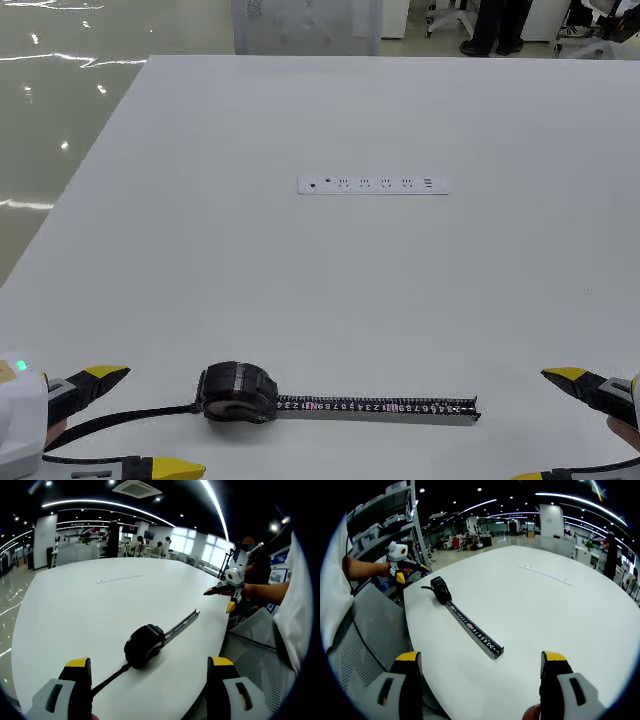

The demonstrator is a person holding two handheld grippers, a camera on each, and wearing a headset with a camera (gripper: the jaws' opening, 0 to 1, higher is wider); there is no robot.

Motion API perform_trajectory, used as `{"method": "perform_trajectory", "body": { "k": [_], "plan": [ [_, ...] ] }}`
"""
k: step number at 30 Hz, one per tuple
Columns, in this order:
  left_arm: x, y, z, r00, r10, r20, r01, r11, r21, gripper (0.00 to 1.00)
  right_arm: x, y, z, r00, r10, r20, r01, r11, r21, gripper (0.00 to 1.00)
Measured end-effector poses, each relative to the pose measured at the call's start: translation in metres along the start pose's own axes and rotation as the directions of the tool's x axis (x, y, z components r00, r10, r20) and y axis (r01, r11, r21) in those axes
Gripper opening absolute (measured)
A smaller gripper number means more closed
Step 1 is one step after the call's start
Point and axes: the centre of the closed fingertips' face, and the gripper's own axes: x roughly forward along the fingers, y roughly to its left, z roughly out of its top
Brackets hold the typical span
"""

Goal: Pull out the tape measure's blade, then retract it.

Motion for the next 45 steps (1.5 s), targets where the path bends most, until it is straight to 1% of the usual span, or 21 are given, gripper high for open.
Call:
{"method": "perform_trajectory", "body": {
  "k": [8, 13, 15, 16, 18, 20, 23, 28, 31, 33, 38, 45],
  "plan": [
    [0.003, -0.001, 0.0, 1.0, 0.006, 0.001, -0.006, 1.0, -0.003, 0.93, 0.0, 0.0, 0.001, 1.0, -0.002, 0.004, 0.002, 1.0, -0.001, 0.99],
    [0.005, 0.002, 0.002, 0.9995, 0.031, 0.003, -0.031, 0.999, -0.008, 0.93, 0.001, 0.0, 0.003, 0.9999, -0.003, 0.011, 0.003, 1.0, -0.006, 0.98],
    [0.005, 0.002, 0.002, 0.9991, 0.042, 0.006, -0.041, 0.999, -0.035, 0.93, 0.001, -0.001, 0.003, 1.0, -0.001, 0.009, 0.001, 1.0, -0.006, 0.98],
    [0.005, 0.004, 0.003, 0.9984, 0.055, 0.014, -0.054, 0.997, -0.05, 0.92, 0.002, -0.002, 0.003, 1.0, -0.002, 0.01, 0.002, 1.0, -0.005, 0.98],
    [0.005, 0.004, 0.003, 0.9979, 0.063, 0.016, -0.062, 0.996, -0.057, 0.92, 0.002, -0.002, 0.002, 0.9999, 0.001, 0.011, -0.001, 1.0, -0.003, 0.98],
    [0.006, 0.004, 0.001, 0.9973, 0.073, 0.01, -0.072, 0.995, -0.075, 0.91, 0.003, -0.001, 0.003, 0.9999, 0.004, 0.013, -0.004, 1.0, -0.004, 0.98],
    [0.008, 0.002, 0.003, 0.9974, 0.071, 0.015, -0.069, 0.994, -0.082, 0.91, 0.004, -0.001, 0.004, 0.9999, 0.007, 0.012, -0.007, 1.0, -0.004, 0.98],
    [0.011, -0.003, 0.007, 0.9974, 0.069, 0.02, -0.067, 0.996, -0.064, 0.9, 0.004, -0.002, 0.004, 0.9999, 0.007, 0.013, -0.007, 1.0, -0.007, 0.98],
    [0.015, -0.006, 0.008, 0.9975, 0.07, 0.011, -0.07, 0.996, -0.047, 0.89, 0.005, -0.001, 0.003, 0.9999, 0.01, 0.012, -0.01, 1.0, -0.004, 0.97],
    [0.016, -0.008, 0.01, 0.9976, 0.068, 0.017, -0.067, 0.996, -0.052, 0.89, 0.005, -0.001, 0.002, 0.9999, 0.01, 0.011, -0.01, 1.0, -0.005, 0.97],
    [0.018, -0.007, 0.014, 0.9968, 0.076, 0.023, -0.074, 0.995, -0.064, 0.89, 0.006, -0.001, 0.0, 0.9998, 0.013, 0.015, -0.013, 1.0, -0.005, 0.97],
    [0.023, -0.011, 0.023, 0.9963, 0.08, 0.032, -0.077, 0.994, -0.08, 0.89, 0.008, -0.003, 0.001, 0.9996, 0.016, 0.021, -0.016, 1.0, -0.003, 0.97]
  ]
}}
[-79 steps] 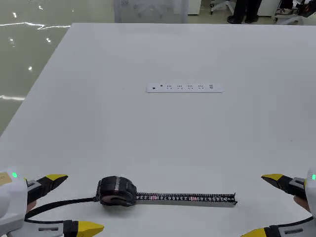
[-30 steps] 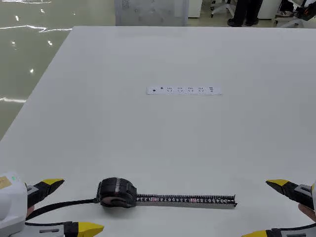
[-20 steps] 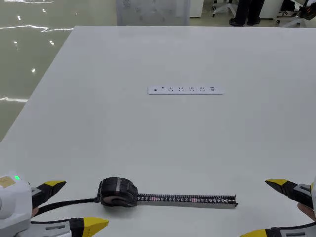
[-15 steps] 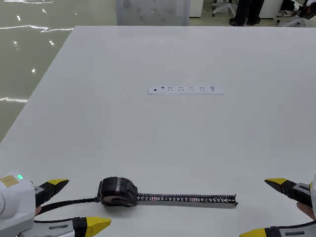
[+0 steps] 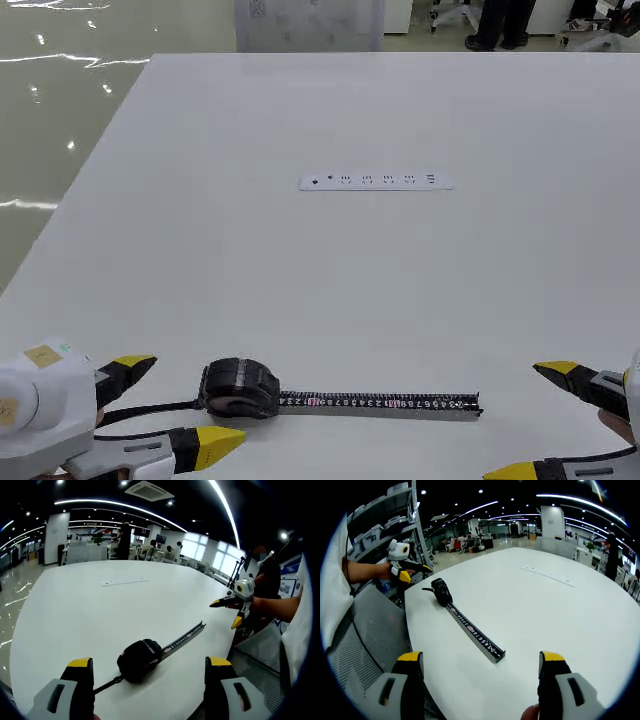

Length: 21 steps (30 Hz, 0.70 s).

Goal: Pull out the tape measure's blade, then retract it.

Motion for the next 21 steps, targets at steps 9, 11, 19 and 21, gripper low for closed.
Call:
{"method": "perform_trajectory", "body": {
  "k": [9, 11, 19, 21],
  "plan": [
    [0.016, -0.007, 0.005, 0.9999, 0.0, -0.016, 0.0, 1.0, -0.03, 0.89, 0.001, -0.002, 0.002, 1.0, 0.0, 0.007, 0.0, 1.0, -0.003, 0.96],
    [0.018, -0.007, 0.005, 0.9997, 0.005, -0.023, -0.006, 0.999, -0.034, 0.89, 0.0, -0.002, 0.003, 0.9999, 0.0, 0.01, 0.0, 1.0, -0.005, 0.96],
    [0.028, -0.001, 0.003, 0.9984, 0.043, -0.038, -0.046, 0.995, -0.091, 0.9, 0.002, -0.002, 0.005, 0.9998, 0.007, 0.019, -0.007, 1.0, -0.003, 0.96],
    [0.031, 0.001, 0.0, 0.9968, 0.062, -0.051, -0.067, 0.993, -0.102, 0.9, 0.003, -0.002, 0.006, 0.9997, 0.008, 0.022, -0.008, 1.0, -0.002, 0.96]
  ]
}}
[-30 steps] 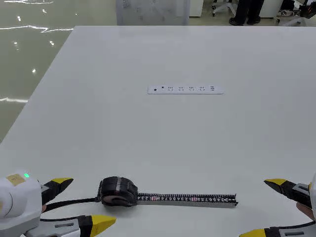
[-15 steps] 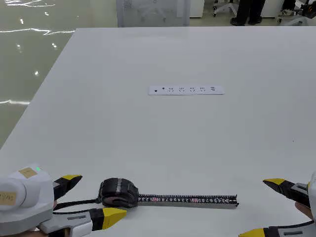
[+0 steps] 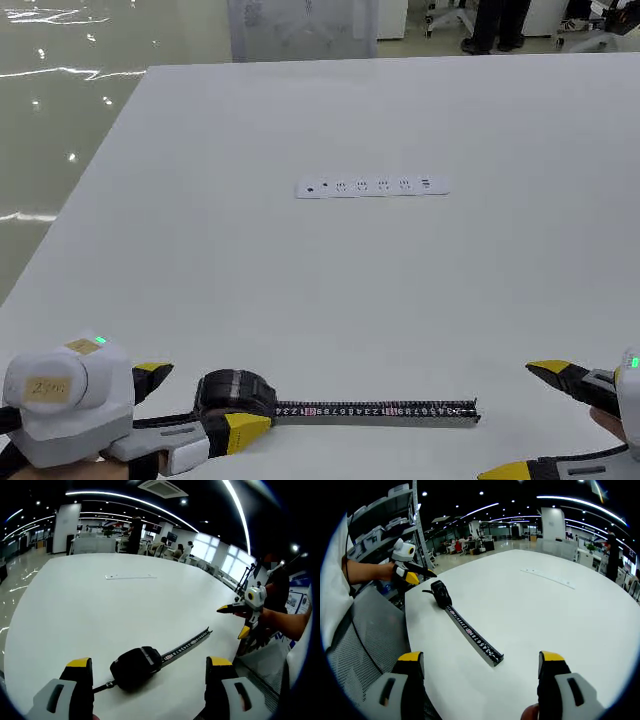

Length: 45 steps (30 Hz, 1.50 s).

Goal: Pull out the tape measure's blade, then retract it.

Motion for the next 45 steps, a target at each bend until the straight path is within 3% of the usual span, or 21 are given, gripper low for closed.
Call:
{"method": "perform_trajectory", "body": {
  "k": [6, 15, 18, 31, 35, 45],
  "plan": [
    [0.009, 0.004, -0.004, 0.9998, 0.016, -0.013, -0.017, 0.998, -0.064, 0.9, 0.004, -0.001, -0.002, 0.9999, 0.013, 0.007, -0.013, 1.0, 0.012, 0.96],
    [0.024, 0.004, -0.018, 0.9979, 0.039, -0.052, -0.045, 0.993, -0.11, 0.91, 0.011, -0.002, -0.003, 0.9996, 0.026, 0.013, -0.026, 1.0, 0.016, 0.95],
    [0.028, 0.005, -0.02, 0.9975, 0.052, -0.049, -0.057, 0.99, -0.125, 0.91, 0.012, -0.002, -0.001, 0.9993, 0.03, 0.021, -0.03, 0.999, 0.015, 0.95],
    [0.036, 0.001, -0.031, 0.9972, 0.045, -0.06, -0.054, 0.986, -0.155, 0.88, 0.021, -0.004, -0.004, 0.9985, 0.049, 0.025, -0.05, 0.998, 0.027, 0.94],
    [0.039, -0.004, -0.03, 0.9973, 0.04, -0.061, -0.049, 0.988, -0.15, 0.87, 0.022, -0.004, -0.006, 0.9984, 0.052, 0.02, -0.053, 0.998, 0.029, 0.94],
    [0.039, -0.003, -0.029, 0.9968, 0.061, -0.052, -0.069, 0.984, -0.165, 0.86, 0.023, -0.005, -0.006, 0.9983, 0.052, 0.024, -0.053, 0.998, 0.029, 0.92]
  ]
}}
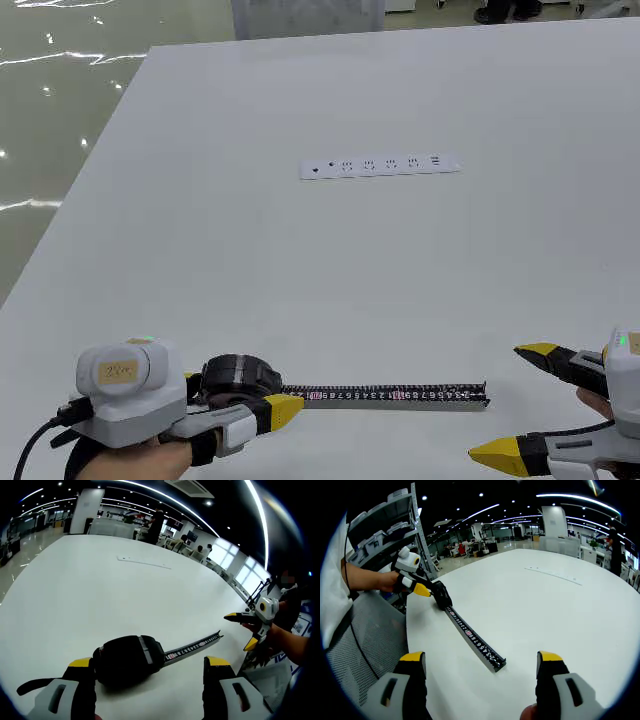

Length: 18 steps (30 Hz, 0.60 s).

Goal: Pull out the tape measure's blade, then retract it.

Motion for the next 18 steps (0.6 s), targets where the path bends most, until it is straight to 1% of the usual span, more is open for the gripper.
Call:
{"method": "perform_trajectory", "body": {
  "k": [1, 3, 7, 8, 13, 18],
  "plan": [
    [0.0002, 0.0005, -0.0003, 1.0, 0.009, -0.002, -0.009, 1.0, 0.002, 0.85, 0.0001, -0.0003, 0.0002, 1.0, -0.001, 0.002, 0.001, 1.0, 0.001, 0.92],
    [0.0001, -0.0002, 0.0012, 0.9998, 0.017, 0.011, -0.017, 1.0, -0.021, 0.85, 0.0002, 0.0007, 0.0001, 1.0, 0.004, 0.0, -0.004, 1.0, 0.005, 0.91],
    [0.0, 0.0005, 0.0017, 0.9988, 0.043, 0.022, -0.042, 0.998, -0.038, 0.85, -0.0006, 0.0001, 0.0013, 1.0, 0.002, 0.004, -0.002, 1.0, -0.004, 0.88],
    [0.0007, 0.0009, 0.001, 0.9982, 0.056, 0.023, -0.055, 0.998, -0.031, 0.84, -0.0006, -0.0011, 0.0012, 1.0, -0.001, 0.005, 0.001, 1.0, -0.006, 0.88],
    [0.0021, 0.0015, 0.0001, 0.9959, 0.083, 0.036, -0.083, 0.996, -0.009, 0.83, -0.0001, -0.0027, -0.0011, 1.0, 0.001, 0.001, -0.001, 1.0, -0.006, 0.87],
    [0.0016, 0.0038, 0.0017, 0.993, 0.11, 0.043, -0.109, 0.994, -0.021, 0.81, 0.0007, -0.0025, -0.002, 1.0, 0.003, 0.002, -0.003, 1.0, -0.004, 0.87]
  ]
}}
